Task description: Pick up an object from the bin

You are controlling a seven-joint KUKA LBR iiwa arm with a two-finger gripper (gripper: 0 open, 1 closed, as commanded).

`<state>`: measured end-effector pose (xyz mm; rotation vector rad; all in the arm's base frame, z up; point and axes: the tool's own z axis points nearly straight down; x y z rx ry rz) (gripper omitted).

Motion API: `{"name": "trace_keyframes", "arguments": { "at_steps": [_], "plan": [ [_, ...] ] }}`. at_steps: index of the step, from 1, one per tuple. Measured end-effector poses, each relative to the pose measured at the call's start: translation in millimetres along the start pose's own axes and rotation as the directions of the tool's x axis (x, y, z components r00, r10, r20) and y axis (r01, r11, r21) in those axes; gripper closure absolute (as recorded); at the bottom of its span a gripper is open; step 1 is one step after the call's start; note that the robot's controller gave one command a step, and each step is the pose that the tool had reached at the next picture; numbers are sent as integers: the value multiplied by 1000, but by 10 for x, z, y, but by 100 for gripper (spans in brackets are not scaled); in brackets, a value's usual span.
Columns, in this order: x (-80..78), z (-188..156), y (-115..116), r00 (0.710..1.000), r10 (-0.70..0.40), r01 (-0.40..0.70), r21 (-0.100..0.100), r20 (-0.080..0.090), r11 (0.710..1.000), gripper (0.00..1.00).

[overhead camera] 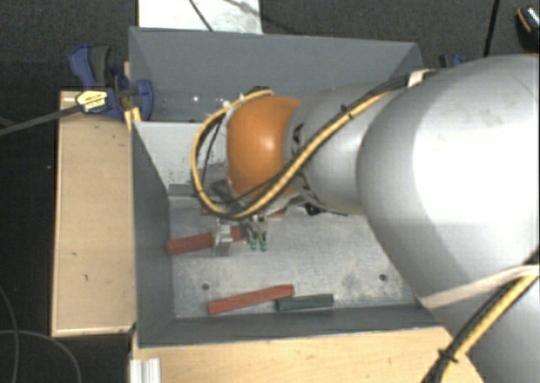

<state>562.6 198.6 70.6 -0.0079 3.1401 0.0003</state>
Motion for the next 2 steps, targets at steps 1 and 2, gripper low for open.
{"name": "trace_keyframes", "arguments": {
  "at_steps": [1,2],
  "plan": [
    [218,4,-219,930,-368,368,0,-1,930,100],
    [584,-1751,-10,901,-433,433,0,9,901,100]
  ]
}}
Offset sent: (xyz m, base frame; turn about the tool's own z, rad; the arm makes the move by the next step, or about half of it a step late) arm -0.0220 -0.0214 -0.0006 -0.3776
